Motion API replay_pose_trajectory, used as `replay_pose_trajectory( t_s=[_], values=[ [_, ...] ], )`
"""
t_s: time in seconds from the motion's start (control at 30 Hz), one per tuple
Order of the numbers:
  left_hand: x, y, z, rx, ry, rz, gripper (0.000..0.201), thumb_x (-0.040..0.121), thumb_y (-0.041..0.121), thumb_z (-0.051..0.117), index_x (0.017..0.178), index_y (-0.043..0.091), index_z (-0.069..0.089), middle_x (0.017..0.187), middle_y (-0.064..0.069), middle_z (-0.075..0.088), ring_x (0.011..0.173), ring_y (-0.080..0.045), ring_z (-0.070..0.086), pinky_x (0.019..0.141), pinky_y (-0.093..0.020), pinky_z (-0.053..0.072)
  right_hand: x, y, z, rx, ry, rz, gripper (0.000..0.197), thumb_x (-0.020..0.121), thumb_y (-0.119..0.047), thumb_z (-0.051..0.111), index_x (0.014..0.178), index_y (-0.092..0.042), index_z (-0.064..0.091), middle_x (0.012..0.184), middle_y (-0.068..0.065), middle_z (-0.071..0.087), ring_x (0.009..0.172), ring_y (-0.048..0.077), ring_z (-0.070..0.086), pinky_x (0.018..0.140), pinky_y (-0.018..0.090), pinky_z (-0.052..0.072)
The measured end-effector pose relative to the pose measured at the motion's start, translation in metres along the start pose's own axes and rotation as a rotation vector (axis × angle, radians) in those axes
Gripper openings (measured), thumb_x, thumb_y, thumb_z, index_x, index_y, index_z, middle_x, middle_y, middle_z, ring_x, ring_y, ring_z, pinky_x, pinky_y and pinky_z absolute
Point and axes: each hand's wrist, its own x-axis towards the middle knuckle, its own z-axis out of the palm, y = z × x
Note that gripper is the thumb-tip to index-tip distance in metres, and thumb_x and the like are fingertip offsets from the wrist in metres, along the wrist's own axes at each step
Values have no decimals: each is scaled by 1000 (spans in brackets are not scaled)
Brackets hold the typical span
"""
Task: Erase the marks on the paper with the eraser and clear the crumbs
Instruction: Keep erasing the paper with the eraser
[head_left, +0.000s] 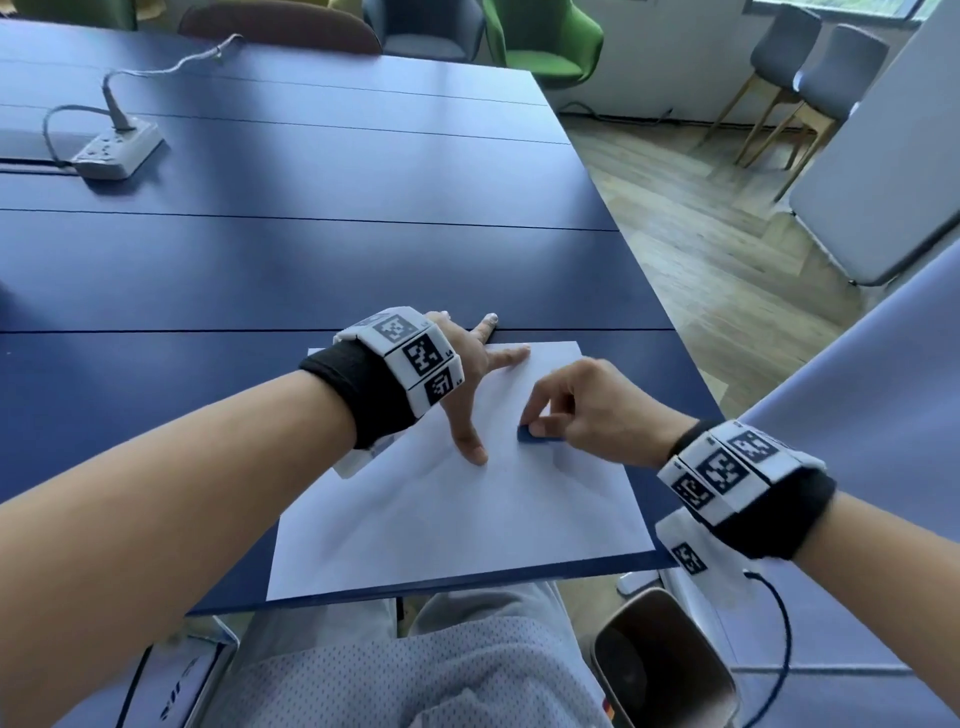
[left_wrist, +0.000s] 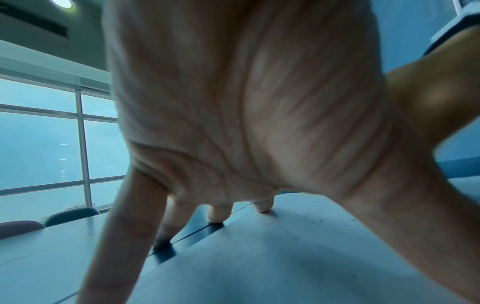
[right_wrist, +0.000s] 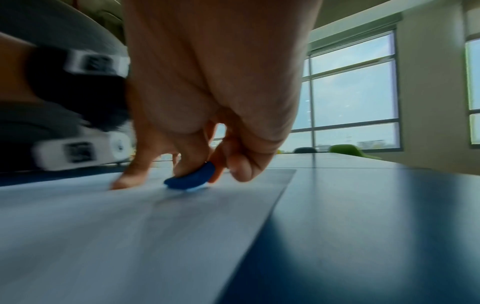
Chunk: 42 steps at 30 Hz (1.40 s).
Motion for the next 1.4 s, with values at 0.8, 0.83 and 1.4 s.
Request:
replay_pose_trajectory(
  t_s=[0.8, 0.83, 1.4],
  values=[
    [-2, 2, -2, -13, -7, 5, 136, 50, 84, 70, 146, 53, -21, 161, 4, -22, 147, -41, 13, 113, -46, 25, 16, 24, -9, 50, 133, 12, 7, 80, -12, 75, 80, -19, 76, 60, 0, 59, 50, 4, 47, 56, 19, 39],
    [-3, 3, -2, -7, -6, 7, 135, 51, 83, 70, 146, 52, -20, 161, 4, -21, 147, -40, 14, 113, -45, 25, 10, 26, -7, 63, 87, -2, 8, 79, -12, 75, 80, -19, 77, 63, 2, 61, 53, 7, 50, 57, 22, 42],
    [-1, 4, -4, -2, -21, 1, 136, 50, 83, 70, 146, 52, -22, 161, 5, -23, 147, -40, 12, 112, -46, 27, 6, 26, -22, 13, 28, 80, 7, 81, -14, 73, 81, -20, 76, 60, -1, 58, 49, 2, 47, 52, 11, 36]
  ],
)
